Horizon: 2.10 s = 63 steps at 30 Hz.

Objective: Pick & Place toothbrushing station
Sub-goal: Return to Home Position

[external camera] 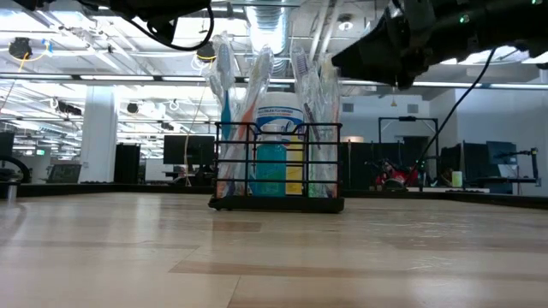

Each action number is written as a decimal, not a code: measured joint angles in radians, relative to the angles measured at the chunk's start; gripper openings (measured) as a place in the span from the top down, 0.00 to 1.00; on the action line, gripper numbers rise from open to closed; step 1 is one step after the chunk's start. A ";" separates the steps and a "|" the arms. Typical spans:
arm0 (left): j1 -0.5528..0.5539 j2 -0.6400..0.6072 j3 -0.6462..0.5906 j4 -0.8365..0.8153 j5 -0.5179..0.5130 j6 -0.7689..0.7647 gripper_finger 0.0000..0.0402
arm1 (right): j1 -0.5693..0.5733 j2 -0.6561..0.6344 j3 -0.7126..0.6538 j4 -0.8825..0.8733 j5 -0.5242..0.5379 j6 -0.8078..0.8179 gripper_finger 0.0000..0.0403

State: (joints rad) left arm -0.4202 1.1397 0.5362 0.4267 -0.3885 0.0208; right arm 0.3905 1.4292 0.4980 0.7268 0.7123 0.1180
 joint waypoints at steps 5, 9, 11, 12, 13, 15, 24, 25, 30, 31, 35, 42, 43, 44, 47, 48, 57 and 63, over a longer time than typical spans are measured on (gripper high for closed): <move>0.001 0.000 0.000 0.000 0.000 0.017 0.91 | 0.018 -0.077 0.000 -0.073 0.007 -0.022 0.60; 0.002 -0.008 0.000 0.002 0.000 0.051 0.91 | 0.026 -0.136 0.000 -0.153 0.007 -0.018 0.64; 0.002 -0.018 0.000 -0.004 0.000 0.053 0.91 | 0.032 -0.162 0.000 -0.189 0.007 -0.016 0.66; 0.002 -0.023 0.000 0.002 -0.001 0.053 0.91 | 0.036 -0.173 0.000 -0.206 0.007 -0.016 0.67; 0.004 -0.029 0.000 0.004 -0.008 0.053 0.91 | 0.039 -0.184 0.000 -0.219 0.006 -0.018 0.69; 0.008 -0.046 0.000 -0.003 -0.027 0.054 0.91 | 0.043 -0.210 0.000 -0.236 0.003 -0.036 0.71; 0.040 -0.142 0.000 -0.007 -0.040 0.159 0.91 | 0.081 -0.289 0.000 -0.277 0.003 -0.042 0.76; 0.042 -0.153 0.000 -0.008 -0.040 0.159 0.91 | 0.087 -0.293 0.000 -0.283 0.003 -0.043 0.76; 0.036 -0.199 0.000 -0.008 -0.051 0.158 0.91 | 0.105 -0.307 0.000 -0.277 0.001 -0.039 0.76; 0.035 -0.206 0.000 -0.008 -0.051 0.158 0.91 | 0.108 -0.306 0.000 -0.288 -0.005 -0.029 0.76; 0.036 -0.206 0.000 -0.030 -0.052 0.164 0.91 | 0.116 -0.296 0.000 -0.397 -0.014 0.036 0.76; 0.082 -0.221 -0.001 -0.108 -0.051 0.135 0.91 | 0.029 -0.351 0.000 -0.446 -0.102 -0.041 0.76; 0.095 -0.225 -0.001 -0.117 -0.047 0.143 0.91 | 0.012 -0.369 0.000 -0.447 -0.167 -0.069 0.76; 0.109 -0.232 -0.006 -0.119 -0.029 0.154 0.91 | -0.005 -0.386 0.000 -0.445 -0.229 -0.085 0.76; 0.172 -0.255 -0.032 -0.115 0.065 0.143 0.91 | -0.058 -0.440 0.000 -0.477 -0.282 -0.094 0.76; 0.192 -0.269 -0.049 -0.118 0.090 0.129 0.91 | -0.074 -0.458 0.000 -0.486 -0.272 -0.093 0.76; 0.287 -0.535 -0.249 -0.121 0.106 0.026 0.91 | -0.150 -0.663 -0.151 -0.442 -0.263 -0.093 0.76; 0.287 -0.655 -0.309 -0.185 0.099 0.006 0.91 | -0.171 -0.813 -0.271 -0.367 -0.258 -0.107 0.76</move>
State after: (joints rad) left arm -0.1329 0.4850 0.2276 0.2414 -0.2894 0.0263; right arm 0.2200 0.6165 0.2270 0.3596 0.4538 0.0106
